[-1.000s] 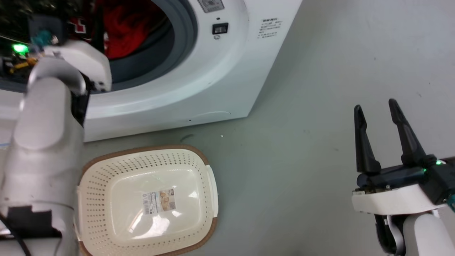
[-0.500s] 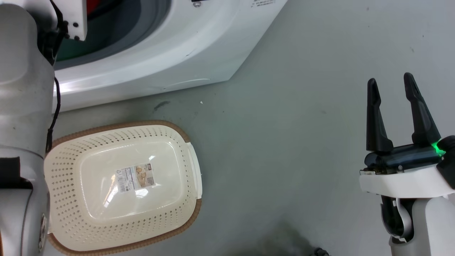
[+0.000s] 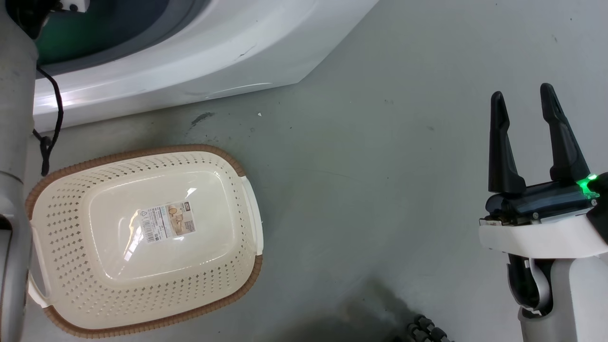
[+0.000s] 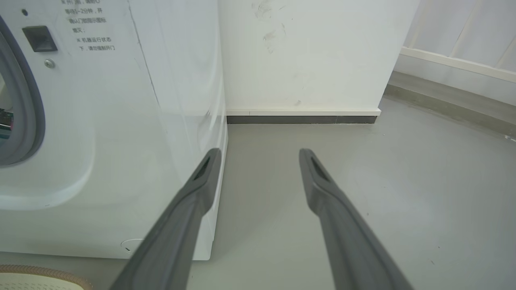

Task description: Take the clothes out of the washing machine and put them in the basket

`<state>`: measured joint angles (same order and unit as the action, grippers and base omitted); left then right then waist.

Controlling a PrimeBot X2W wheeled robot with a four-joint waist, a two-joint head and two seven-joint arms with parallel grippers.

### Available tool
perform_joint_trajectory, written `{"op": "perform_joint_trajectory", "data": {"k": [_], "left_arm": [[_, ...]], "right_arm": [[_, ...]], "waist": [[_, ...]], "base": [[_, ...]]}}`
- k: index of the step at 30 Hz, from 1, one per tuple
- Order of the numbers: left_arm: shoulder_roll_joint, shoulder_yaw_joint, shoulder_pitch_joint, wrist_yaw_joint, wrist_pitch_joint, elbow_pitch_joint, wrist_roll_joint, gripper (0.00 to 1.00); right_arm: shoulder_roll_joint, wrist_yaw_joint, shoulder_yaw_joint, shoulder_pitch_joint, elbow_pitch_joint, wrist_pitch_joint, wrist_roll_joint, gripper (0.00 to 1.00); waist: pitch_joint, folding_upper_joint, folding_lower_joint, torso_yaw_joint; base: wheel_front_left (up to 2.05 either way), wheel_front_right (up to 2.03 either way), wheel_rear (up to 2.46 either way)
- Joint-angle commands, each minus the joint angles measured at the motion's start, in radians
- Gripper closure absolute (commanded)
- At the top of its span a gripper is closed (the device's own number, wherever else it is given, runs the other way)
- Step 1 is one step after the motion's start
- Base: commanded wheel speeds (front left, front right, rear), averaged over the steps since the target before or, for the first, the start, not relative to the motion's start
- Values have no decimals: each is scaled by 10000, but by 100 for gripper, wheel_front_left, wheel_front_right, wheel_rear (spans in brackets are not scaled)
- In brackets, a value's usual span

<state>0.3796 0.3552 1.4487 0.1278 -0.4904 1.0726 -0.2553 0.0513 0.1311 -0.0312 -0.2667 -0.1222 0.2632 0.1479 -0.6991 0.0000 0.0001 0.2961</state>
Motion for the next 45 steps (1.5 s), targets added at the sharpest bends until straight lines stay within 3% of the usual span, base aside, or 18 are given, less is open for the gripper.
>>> {"op": "perform_joint_trajectory", "data": {"k": [1, 3, 4, 17, 36, 45], "left_arm": [[-40, 154, -234, 24, -131, 140, -69, 0], [10, 309, -305, 24, -170, 85, -181, 5], [50, 371, -333, 24, -93, 15, -241, 100], [183, 623, -999, 14, 2133, -447, -689, 100], [-288, 1439, -4526, -21, 6629, -943, -1375, 100], [-621, 1612, -6437, -230, 7502, -1998, -1402, 100]], "right_arm": [[-20, -7, 7, -183, -27, 25, 28, 0], [-20, -7, 17, -200, -6, 25, 33, 0], [-20, -7, 25, -205, 5, 25, 32, 0], [-20, -7, 10, 19, 173, 25, -253, 0], [-17, -7, -192, 1204, 523, 24, -1114, 0], [-19, -7, -306, 2094, 777, 24, -1384, 0]], "waist": [[-22, 0, -1, 9], [-31, 0, -1, 20], [-27, 0, -1, 23], [899, 0, -1, -217], [3596, 0, -1, -1375], [5118, 0, -1, -1898]], "base": [[0, 0, 0], [0, 0, 0], [0, 0, 0], [0, 0, 0], [0, 0, 0], [0, 0, 0]]}}
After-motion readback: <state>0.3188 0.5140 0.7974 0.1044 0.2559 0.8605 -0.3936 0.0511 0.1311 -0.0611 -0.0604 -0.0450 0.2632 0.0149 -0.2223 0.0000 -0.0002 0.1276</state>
